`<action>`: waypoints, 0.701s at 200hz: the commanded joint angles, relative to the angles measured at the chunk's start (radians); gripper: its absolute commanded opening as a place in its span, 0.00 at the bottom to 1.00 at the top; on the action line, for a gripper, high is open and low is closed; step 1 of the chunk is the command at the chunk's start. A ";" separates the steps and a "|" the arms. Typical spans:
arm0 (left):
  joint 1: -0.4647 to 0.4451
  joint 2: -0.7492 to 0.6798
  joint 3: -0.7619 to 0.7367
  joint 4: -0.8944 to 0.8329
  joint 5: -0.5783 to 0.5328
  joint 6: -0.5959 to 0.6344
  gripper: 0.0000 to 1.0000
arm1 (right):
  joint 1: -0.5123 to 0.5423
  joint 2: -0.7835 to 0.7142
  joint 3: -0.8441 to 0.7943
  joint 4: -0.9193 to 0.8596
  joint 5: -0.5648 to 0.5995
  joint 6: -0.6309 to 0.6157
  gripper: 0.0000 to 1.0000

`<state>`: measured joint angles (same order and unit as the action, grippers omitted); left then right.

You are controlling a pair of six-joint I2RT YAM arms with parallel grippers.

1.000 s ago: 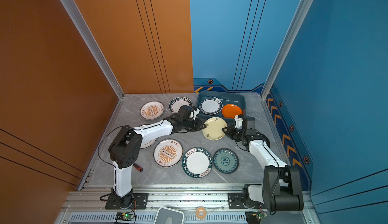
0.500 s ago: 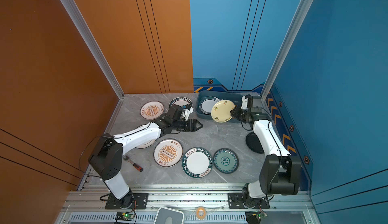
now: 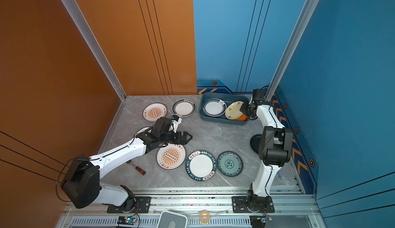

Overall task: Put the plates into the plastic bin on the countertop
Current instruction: 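Carry the cream plate with the right gripper into the teal bin and lower it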

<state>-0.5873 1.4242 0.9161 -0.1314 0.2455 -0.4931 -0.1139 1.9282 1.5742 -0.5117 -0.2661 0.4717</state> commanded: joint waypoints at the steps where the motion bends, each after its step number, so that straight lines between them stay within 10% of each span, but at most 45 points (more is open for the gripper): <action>1: 0.026 -0.019 -0.029 -0.009 -0.008 0.022 0.98 | 0.003 0.020 0.058 -0.022 0.044 0.017 0.00; 140: 0.084 0.001 -0.022 -0.025 0.041 0.039 0.99 | 0.002 0.173 0.097 -0.039 0.061 0.036 0.13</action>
<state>-0.5133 1.4231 0.8921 -0.1318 0.2619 -0.4786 -0.1123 2.0628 1.6508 -0.5236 -0.2302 0.4976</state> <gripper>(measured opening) 0.983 0.104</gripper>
